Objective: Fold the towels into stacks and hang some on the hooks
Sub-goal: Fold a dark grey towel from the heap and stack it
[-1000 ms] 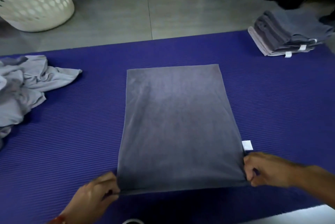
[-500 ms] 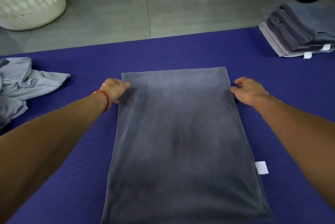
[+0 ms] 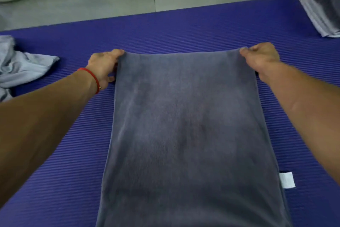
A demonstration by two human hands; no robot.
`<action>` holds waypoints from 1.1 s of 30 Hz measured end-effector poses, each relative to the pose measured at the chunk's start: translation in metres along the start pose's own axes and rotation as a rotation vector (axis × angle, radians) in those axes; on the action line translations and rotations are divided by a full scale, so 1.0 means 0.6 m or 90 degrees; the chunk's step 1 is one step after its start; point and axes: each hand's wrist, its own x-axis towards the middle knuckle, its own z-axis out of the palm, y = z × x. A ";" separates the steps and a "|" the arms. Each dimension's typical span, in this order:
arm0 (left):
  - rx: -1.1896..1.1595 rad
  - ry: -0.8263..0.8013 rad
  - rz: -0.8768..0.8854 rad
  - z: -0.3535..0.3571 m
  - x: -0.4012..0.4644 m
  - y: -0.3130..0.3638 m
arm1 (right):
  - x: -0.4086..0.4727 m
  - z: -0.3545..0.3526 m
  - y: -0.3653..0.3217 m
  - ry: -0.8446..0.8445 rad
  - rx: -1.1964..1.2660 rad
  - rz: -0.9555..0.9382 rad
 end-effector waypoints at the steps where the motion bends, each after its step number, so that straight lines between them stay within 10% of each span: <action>1: 0.001 -0.013 -0.001 -0.004 0.001 0.000 | -0.001 0.001 -0.002 -0.018 0.021 -0.004; 11: 0.084 0.074 0.055 -0.020 0.029 0.012 | 0.015 -0.027 0.004 0.022 -0.010 -0.105; 17: 0.495 0.171 0.283 0.011 -0.041 -0.043 | -0.093 0.009 0.039 0.061 -0.384 -0.338; 23: 0.776 -0.185 0.691 0.014 -0.321 -0.249 | -0.376 0.026 0.191 -0.189 -0.510 -0.683; 33: 0.857 -0.228 0.655 -0.021 -0.373 -0.293 | -0.357 -0.119 0.315 -0.082 -0.632 -0.555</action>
